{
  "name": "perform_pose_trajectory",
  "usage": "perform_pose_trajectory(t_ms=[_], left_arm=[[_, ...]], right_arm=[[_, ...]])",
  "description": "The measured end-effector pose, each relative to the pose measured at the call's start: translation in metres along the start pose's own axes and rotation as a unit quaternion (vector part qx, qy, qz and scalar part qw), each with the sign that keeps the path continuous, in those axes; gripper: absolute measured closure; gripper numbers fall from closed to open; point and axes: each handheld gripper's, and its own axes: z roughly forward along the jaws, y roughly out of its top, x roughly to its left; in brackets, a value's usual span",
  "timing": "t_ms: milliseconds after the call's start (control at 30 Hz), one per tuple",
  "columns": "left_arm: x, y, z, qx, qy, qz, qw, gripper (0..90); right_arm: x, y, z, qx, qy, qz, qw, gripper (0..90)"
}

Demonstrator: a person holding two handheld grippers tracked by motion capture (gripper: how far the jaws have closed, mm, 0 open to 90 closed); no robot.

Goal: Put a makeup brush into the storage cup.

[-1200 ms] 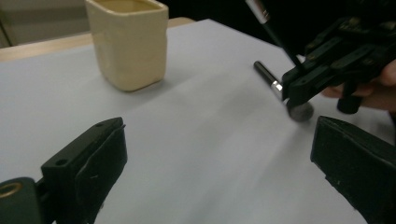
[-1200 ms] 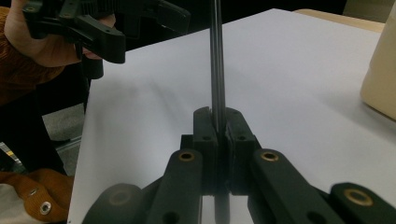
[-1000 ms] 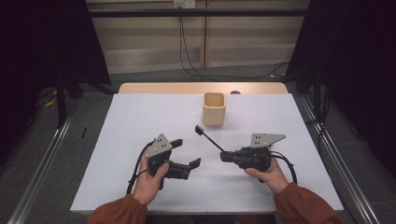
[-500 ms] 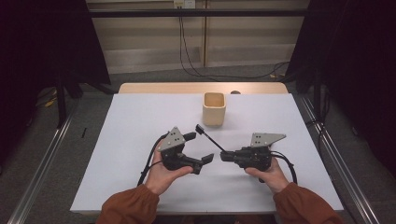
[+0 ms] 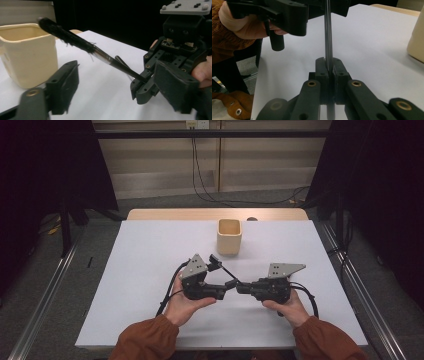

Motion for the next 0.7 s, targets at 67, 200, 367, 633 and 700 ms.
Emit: perform_pose_trajectory(t_ms=[67,200,367,633,700], left_arm=[[0.0017,-0.0014,-0.0005,-0.003,-0.003,-0.010,0.9999,31.4],[0.0012,-0.0018,-0.0004,-0.011,-0.008,-0.014,0.9998,45.3],[-0.0001,-0.0008,-0.0016,-0.018,-0.014,-0.013,0.9997,53.2],[0.0052,0.0008,-0.0055,-0.033,-0.028,-0.028,0.9987,69.1],[0.0055,0.0013,-0.0058,-0.033,-0.033,-0.029,0.9985,72.0]], right_arm=[[-0.0003,-0.0003,0.0000,0.000,0.000,0.001,1.0000,86.2],[0.0001,-0.0020,0.0022,0.006,0.002,0.000,1.0000,86.1],[0.0005,-0.0022,0.0031,0.006,0.002,-0.001,1.0000,86.1],[0.0004,-0.0035,0.0036,0.006,0.005,-0.003,1.0000,86.0],[0.0004,-0.0043,0.0049,0.008,0.007,-0.003,0.9999,85.9]])
